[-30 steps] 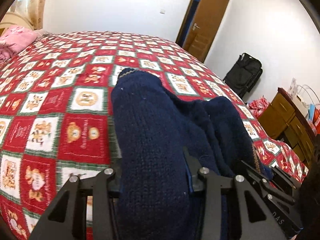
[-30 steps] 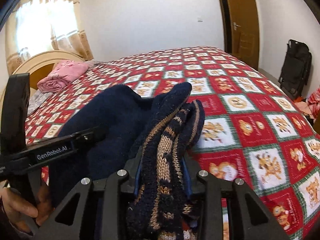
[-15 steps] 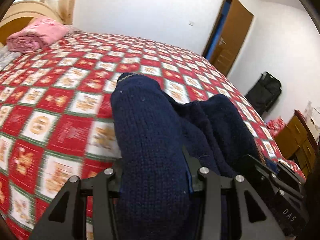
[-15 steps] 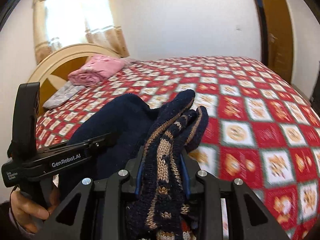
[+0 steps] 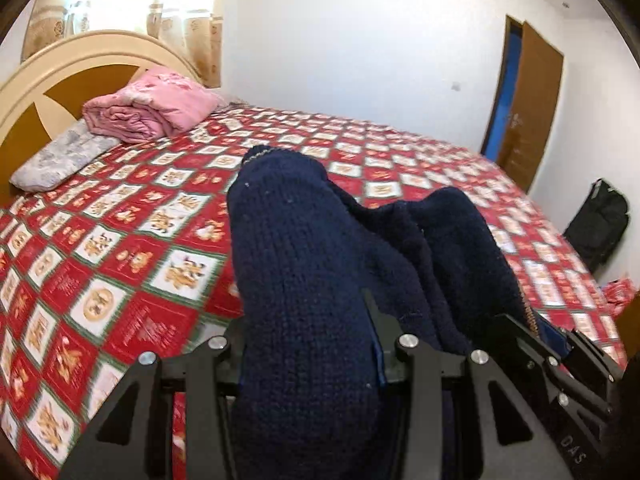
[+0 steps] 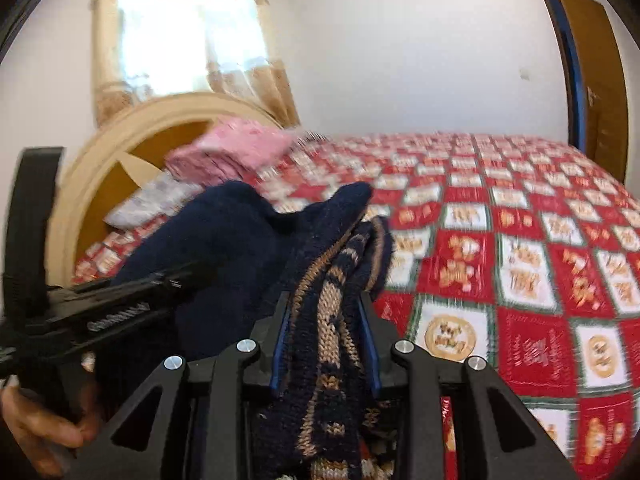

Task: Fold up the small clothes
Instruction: 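Lift the sweater with both grippers and fold it over onto itself, then lower the folded sweater onto the bedspread and open both grippers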

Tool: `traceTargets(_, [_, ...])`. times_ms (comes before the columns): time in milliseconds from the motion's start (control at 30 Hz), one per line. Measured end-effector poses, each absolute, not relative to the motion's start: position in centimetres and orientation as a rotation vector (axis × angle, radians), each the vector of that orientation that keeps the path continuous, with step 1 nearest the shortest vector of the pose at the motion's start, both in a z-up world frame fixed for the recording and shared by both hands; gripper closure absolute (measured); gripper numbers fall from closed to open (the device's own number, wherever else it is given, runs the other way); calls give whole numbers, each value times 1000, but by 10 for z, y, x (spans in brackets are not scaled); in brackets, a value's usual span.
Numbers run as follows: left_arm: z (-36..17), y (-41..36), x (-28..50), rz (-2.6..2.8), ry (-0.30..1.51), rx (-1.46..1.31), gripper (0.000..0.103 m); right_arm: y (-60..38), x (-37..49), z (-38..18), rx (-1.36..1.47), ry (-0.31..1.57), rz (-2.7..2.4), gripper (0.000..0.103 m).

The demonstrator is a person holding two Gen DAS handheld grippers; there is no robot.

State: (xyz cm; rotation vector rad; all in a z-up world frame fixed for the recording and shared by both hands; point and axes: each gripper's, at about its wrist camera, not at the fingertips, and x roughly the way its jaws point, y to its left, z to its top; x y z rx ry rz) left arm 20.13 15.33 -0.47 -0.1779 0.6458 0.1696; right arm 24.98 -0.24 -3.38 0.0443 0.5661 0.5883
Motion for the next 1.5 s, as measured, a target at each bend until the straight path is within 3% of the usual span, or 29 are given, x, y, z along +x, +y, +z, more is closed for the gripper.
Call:
traceTargets(33, [-15, 159, 210, 182, 666, -176, 59, 2, 259, -46, 31, 597, 563, 91])
traceTargets(67, [-24, 164, 216, 189, 690, -177, 59, 3, 266, -56, 21, 624, 546, 95])
traceTargets(200, [-72, 185, 236, 250, 822, -193, 54, 2, 275, -78, -16, 682, 521, 95])
traceTargets(233, [-77, 195, 235, 242, 826, -245, 49, 2, 273, -77, -33, 672, 525, 95])
traceTargets(300, [-80, 218, 227, 230, 834, -362, 27, -1, 270, -74, -43, 673, 533, 95])
traceTargets(400, [-76, 236, 211, 234, 835, -379, 10, -26, 265, -63, 53, 673, 507, 95])
traceTargets(500, [-69, 250, 180, 216, 817, -446, 6, -58, 260, -66, 174, 727, 516, 93])
traceTargets(567, [-67, 254, 159, 214, 788, -507, 0, -66, 257, -75, 213, 786, 527, 86])
traceTargets(667, [-73, 253, 141, 202, 767, -591, 0, -73, 254, -90, 295, 853, 576, 69])
traceTargets(767, [-84, 241, 136, 136, 765, -647, 0, -73, 246, -95, 305, 848, 559, 62])
traceTargets(1133, [-98, 207, 154, 246, 841, -490, 0, -63, 249, -101, 274, 952, 529, 61])
traceTargets(1333, [-77, 188, 133, 338, 819, -294, 0, -77, 186, -56, 214, 712, 460, 61])
traceTargets(1500, [-56, 158, 107, 385, 752, -149, 0, -66, 147, -46, 174, 660, 499, 61])
